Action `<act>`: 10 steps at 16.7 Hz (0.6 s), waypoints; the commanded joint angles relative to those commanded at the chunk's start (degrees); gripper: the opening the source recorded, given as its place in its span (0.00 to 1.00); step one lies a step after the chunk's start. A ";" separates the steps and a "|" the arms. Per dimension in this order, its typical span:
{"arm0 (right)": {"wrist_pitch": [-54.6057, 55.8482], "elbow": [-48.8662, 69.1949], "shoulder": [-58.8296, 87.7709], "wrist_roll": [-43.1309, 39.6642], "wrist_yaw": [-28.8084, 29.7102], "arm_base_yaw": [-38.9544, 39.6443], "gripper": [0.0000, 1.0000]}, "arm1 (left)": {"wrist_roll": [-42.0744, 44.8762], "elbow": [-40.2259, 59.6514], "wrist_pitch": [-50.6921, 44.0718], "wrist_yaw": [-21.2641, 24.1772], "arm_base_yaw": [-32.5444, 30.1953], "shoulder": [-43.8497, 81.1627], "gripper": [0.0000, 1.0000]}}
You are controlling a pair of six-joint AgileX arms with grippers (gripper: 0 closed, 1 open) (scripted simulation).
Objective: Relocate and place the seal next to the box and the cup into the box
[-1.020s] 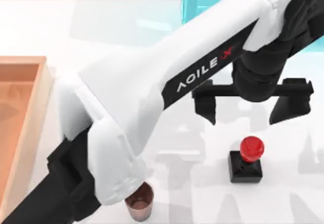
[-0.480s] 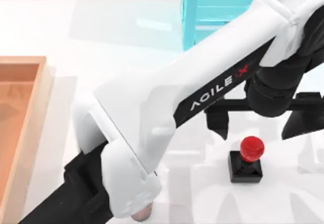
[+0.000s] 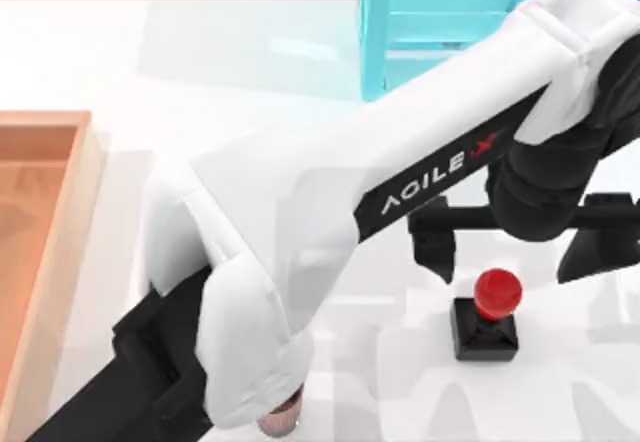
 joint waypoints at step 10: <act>0.00 0.00 0.00 0.00 0.00 0.00 1.00 | -0.24 -25.72 18.91 -0.09 -0.17 -6.25 1.00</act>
